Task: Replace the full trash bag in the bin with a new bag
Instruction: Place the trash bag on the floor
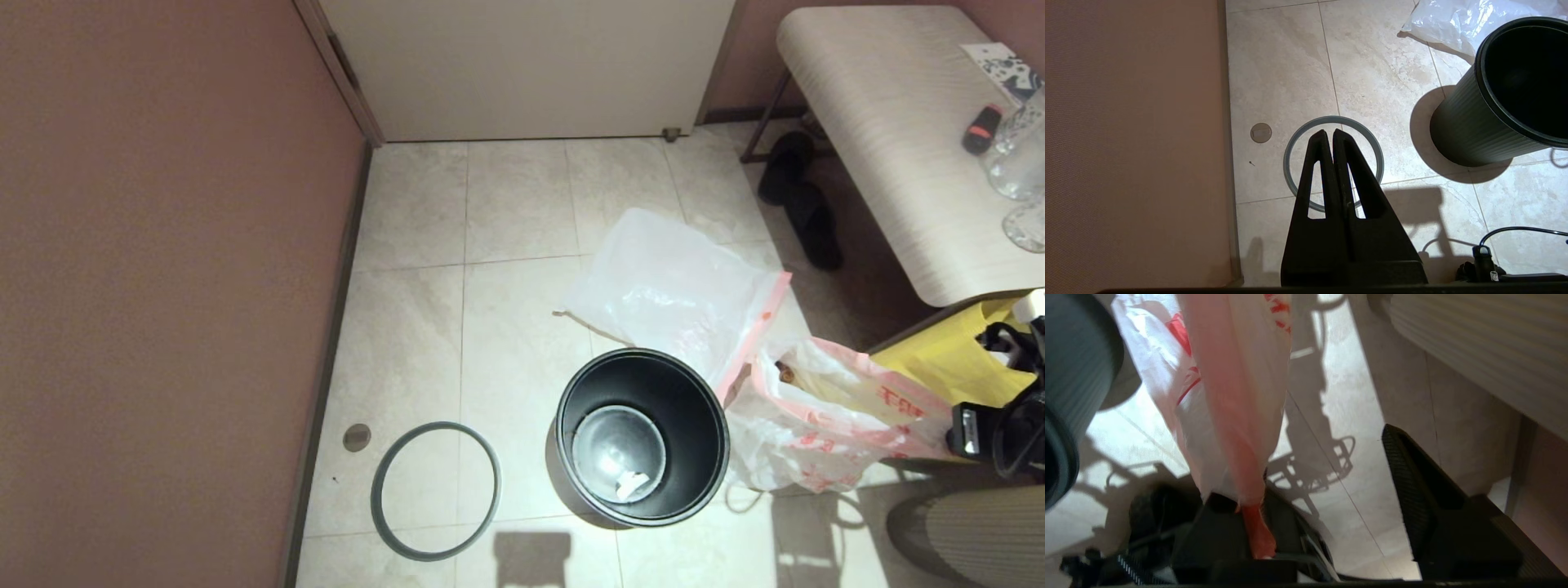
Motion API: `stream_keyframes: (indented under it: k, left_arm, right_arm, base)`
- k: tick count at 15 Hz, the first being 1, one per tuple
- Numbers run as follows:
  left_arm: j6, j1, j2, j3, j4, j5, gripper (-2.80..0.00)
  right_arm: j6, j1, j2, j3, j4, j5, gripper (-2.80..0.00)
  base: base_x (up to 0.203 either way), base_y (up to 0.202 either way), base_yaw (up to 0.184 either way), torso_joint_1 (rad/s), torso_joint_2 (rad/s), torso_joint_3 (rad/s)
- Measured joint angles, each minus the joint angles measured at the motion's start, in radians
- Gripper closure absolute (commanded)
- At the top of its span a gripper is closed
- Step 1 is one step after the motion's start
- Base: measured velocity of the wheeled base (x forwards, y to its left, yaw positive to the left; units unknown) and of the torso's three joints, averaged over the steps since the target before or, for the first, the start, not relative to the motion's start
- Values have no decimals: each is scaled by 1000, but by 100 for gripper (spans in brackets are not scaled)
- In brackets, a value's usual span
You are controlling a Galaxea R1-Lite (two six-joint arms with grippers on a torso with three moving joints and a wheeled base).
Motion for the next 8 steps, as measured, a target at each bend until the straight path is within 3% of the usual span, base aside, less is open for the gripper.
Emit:
stream_keyframes:
  k: [2,4,7,8]
  left_arm:
    - [0,0,0,0,0,0,0]
    - [0,0,0,0,0,0,0]
    - [0,0,0,0,0,0,0]
    - [0,0,0,0,0,0,0]
  right_arm:
    - [13,13,-77,-1,115,16,-280]
    - [53,15,-93,7,143,25,-280]
    - [129,16,-73,20,158,-48,-280]
    - [155,18,-84,21,156,-9,-280]
  base:
    - [0,0,0,0,0,0]
    - [0,0,0,0,0,0]
    - [0,0,0,0,0,0]
    - [0,0,0,0,0,0]
